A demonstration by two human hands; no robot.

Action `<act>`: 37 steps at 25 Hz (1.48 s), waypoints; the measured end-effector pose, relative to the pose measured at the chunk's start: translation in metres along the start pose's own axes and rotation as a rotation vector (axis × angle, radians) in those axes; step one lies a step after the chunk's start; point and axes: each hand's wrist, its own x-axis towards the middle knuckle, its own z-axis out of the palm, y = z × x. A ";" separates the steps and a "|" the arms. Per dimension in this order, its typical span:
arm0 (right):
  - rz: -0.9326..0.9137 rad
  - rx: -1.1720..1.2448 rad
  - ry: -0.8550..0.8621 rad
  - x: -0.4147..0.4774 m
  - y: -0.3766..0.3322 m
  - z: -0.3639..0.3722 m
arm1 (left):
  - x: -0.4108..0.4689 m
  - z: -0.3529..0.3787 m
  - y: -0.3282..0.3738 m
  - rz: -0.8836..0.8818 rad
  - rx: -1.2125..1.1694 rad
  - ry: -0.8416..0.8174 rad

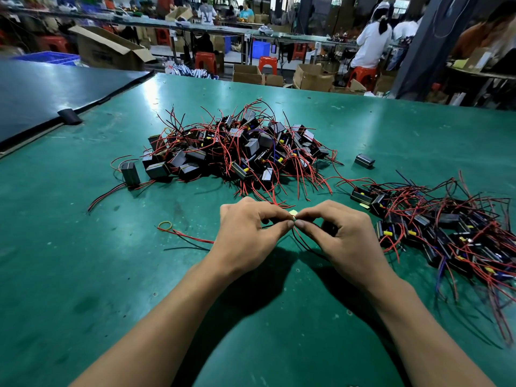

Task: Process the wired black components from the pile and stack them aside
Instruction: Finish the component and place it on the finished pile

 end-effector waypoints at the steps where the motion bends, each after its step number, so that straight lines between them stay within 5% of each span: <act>1: 0.009 -0.005 -0.010 0.000 -0.001 0.000 | 0.000 0.000 0.000 0.012 0.004 0.002; 6: 0.154 0.071 -0.089 0.000 -0.008 -0.003 | -0.002 0.001 0.003 0.095 0.100 0.057; 13: 0.298 -0.179 -0.324 0.004 -0.014 -0.009 | -0.005 0.003 0.004 0.336 0.486 0.086; 17: 0.499 0.048 -0.419 0.009 -0.016 -0.015 | -0.005 0.008 0.006 0.373 0.494 0.057; 31: 0.762 -0.130 0.205 0.007 0.009 -0.023 | -0.001 -0.004 -0.012 -0.057 0.355 -0.056; 35: 0.499 -0.237 0.279 0.007 0.000 -0.020 | -0.003 0.001 -0.004 -0.016 0.227 -0.137; 37: 0.349 -0.177 0.148 0.006 -0.011 -0.012 | -0.006 0.004 0.001 0.004 0.177 -0.188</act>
